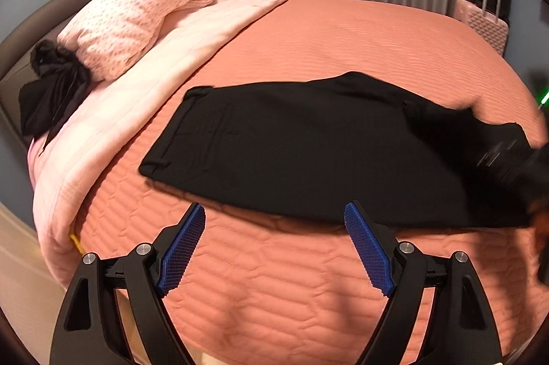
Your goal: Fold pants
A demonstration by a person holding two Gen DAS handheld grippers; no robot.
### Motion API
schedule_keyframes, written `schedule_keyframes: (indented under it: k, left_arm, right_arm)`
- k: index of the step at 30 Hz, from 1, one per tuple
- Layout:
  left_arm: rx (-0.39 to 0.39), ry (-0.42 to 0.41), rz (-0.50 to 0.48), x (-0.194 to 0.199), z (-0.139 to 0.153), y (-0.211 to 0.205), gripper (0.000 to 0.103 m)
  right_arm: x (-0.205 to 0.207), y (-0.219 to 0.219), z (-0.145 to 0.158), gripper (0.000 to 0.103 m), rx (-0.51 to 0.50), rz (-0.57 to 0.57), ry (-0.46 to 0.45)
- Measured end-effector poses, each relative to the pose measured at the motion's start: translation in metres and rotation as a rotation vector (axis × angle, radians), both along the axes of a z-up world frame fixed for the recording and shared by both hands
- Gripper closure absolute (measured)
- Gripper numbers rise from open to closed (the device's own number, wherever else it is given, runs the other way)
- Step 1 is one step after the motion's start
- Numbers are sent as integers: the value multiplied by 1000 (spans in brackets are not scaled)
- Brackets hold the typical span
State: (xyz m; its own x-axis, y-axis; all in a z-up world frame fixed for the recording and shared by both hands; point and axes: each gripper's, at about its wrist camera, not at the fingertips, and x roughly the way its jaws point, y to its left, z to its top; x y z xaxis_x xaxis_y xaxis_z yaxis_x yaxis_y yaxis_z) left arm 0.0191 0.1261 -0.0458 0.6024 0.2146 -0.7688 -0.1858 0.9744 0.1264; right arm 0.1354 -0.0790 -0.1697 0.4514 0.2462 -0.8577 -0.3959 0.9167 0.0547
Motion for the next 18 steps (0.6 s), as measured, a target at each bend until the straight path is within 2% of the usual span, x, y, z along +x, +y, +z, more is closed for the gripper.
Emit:
schedule_keyframes:
  k: [1,2,5,7,10,11,12,13,16,18]
  left_arm:
    - [-4,4,12,-1,-2,10,22]
    - [-5,7,20,-3,-3,16,22]
    - [-10,-9,40,-9,-7,35,21]
    - [-12,-18,45,-9,-11,42,21]
    - [-34,-8,59,2,-18,51,21]
    - [-55,-11,57,5,-18,53,21]
    - [-92,-13,53,9,-19,57,21]
    - [-140,-11,55,13,-21,63,20]
    - [-286,-3,113,26,-37,90,18]
    - [-417,-2,200,35,-56,120,19]
  right_arm:
    - [-9,15,-2,96,-72,7,-101]
    - [-10,22,2,97,-104,-1,-103]
    - [1,13,21,97,9,-66,-59]
    - [8,15,29,96,-17,-81,-90]
    - [15,31,4,87,-113,-13,-29]
    - [5,37,10,87,-130,-6,-67]
    - [1,38,15,78,-135,-1,-68]
    - [-3,37,21,56,-122,-2,-61]
    - [-39,25,57,23,-54,6,-141]
    - [-59,20,76,12,-48,14,-181]
